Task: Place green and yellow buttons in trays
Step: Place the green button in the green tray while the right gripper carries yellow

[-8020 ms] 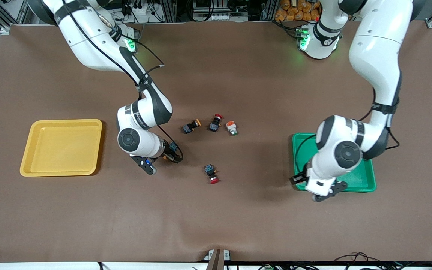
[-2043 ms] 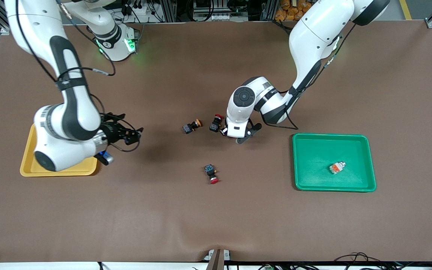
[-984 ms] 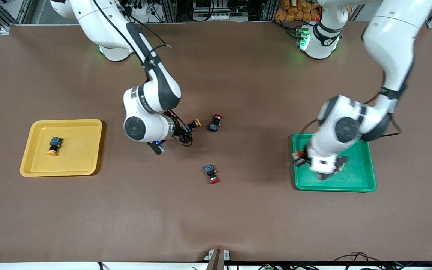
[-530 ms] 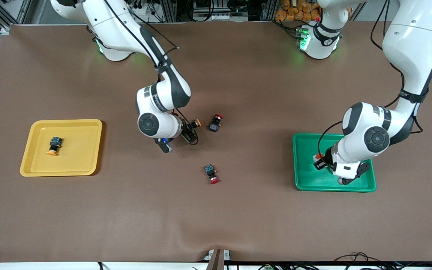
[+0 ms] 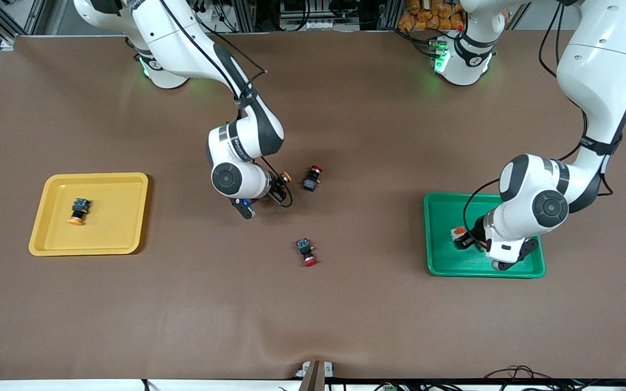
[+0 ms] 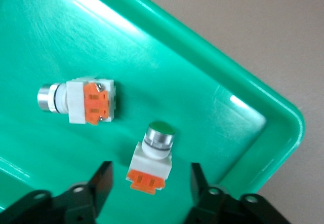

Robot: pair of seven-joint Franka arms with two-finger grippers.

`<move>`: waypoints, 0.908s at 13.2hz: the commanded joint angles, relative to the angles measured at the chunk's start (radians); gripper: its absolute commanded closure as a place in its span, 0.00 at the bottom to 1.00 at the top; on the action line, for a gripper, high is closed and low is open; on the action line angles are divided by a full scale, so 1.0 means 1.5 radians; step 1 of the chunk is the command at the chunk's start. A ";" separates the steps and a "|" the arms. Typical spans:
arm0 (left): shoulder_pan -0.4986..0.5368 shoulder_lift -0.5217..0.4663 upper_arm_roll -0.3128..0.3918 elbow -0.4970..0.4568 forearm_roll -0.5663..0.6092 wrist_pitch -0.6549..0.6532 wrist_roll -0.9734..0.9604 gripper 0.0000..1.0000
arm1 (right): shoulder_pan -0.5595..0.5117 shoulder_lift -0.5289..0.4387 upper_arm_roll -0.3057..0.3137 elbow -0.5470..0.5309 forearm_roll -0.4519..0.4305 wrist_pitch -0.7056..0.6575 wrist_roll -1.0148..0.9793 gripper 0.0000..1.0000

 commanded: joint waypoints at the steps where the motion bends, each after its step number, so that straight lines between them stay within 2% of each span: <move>1: 0.003 -0.028 -0.008 0.011 0.004 -0.022 0.012 0.00 | -0.002 -0.014 -0.007 -0.013 0.001 -0.002 -0.005 0.99; 3: 0.000 -0.046 -0.013 0.055 0.003 -0.096 0.013 0.00 | -0.004 -0.022 -0.018 -0.011 -0.001 -0.037 -0.016 1.00; 4: -0.005 -0.052 -0.015 0.093 0.003 -0.154 0.012 0.00 | -0.008 -0.035 -0.039 -0.011 -0.001 -0.075 -0.057 1.00; 7: 0.001 -0.066 -0.043 0.182 0.003 -0.301 0.016 0.00 | -0.009 -0.063 -0.131 -0.007 -0.001 -0.216 -0.204 1.00; 10: 0.002 -0.115 -0.043 0.194 0.003 -0.315 0.104 0.00 | -0.009 -0.074 -0.207 -0.007 -0.033 -0.290 -0.309 1.00; 12: 0.019 -0.144 -0.043 0.200 -0.005 -0.351 0.226 0.00 | -0.009 -0.075 -0.265 -0.007 -0.062 -0.325 -0.408 1.00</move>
